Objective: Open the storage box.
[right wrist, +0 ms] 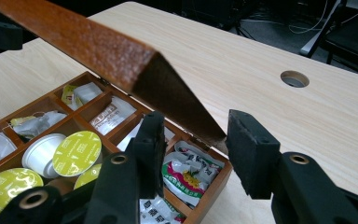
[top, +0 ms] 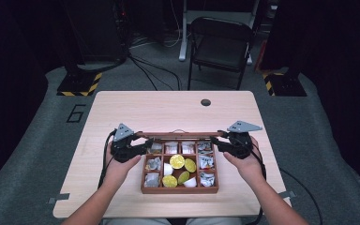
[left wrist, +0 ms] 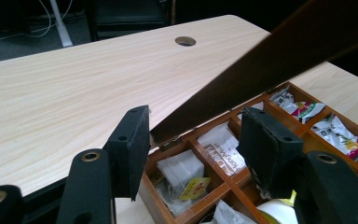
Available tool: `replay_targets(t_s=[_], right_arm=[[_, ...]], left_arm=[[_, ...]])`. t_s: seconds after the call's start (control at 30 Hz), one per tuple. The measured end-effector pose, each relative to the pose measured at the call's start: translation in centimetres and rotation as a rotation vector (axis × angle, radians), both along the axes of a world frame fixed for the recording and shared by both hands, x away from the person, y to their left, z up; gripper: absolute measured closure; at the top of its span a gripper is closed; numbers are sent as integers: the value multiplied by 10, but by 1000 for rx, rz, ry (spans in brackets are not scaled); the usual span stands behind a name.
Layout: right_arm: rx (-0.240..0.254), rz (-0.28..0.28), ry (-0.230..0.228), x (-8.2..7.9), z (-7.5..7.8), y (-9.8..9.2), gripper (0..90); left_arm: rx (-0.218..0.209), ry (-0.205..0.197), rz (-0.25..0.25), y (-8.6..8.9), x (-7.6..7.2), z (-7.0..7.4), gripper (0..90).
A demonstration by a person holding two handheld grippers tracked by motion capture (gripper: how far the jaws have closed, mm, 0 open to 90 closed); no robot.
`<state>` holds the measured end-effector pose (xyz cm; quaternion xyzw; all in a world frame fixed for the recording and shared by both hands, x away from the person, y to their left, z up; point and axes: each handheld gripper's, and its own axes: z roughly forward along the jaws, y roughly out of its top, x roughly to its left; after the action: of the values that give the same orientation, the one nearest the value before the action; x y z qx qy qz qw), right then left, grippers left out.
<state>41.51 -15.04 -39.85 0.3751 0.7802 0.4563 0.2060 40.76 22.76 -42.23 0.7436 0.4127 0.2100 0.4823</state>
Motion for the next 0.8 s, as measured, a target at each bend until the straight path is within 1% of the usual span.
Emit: replay_targets(t_s=[0.07,0.1,0.17,0.23,0.4,0.47,0.6,0.7,0.77,0.8], right_arm=[[2,-2,-2,1,0,0,570],[3,-1,-3,1,0,0,569],[4,3,-5,2,0,0,569],[6,-2,-5,3,0,0,569],[11,-4,-3,6,-1,0,567],[14,-8,-3,9,-2,0,552],[17,-10,-2,12,-3,0,535],[8,-9,7,16,-6,0,519],[6,-13,7,17,-7,0,518],[8,-12,11,19,-8,0,516]], left_arm=[[6,4,2,0,2,-1,445],[-1,-1,14,-1,3,-2,449],[-1,0,12,-1,4,-2,460],[-4,-13,23,-2,6,-3,465],[11,-27,31,-3,9,-4,484],[8,-29,33,-3,10,-4,491],[7,-24,36,-2,12,-5,503],[2,-24,40,-2,14,-6,511],[7,-18,35,-1,15,-6,513],[6,-23,39,-1,15,-6,515]])
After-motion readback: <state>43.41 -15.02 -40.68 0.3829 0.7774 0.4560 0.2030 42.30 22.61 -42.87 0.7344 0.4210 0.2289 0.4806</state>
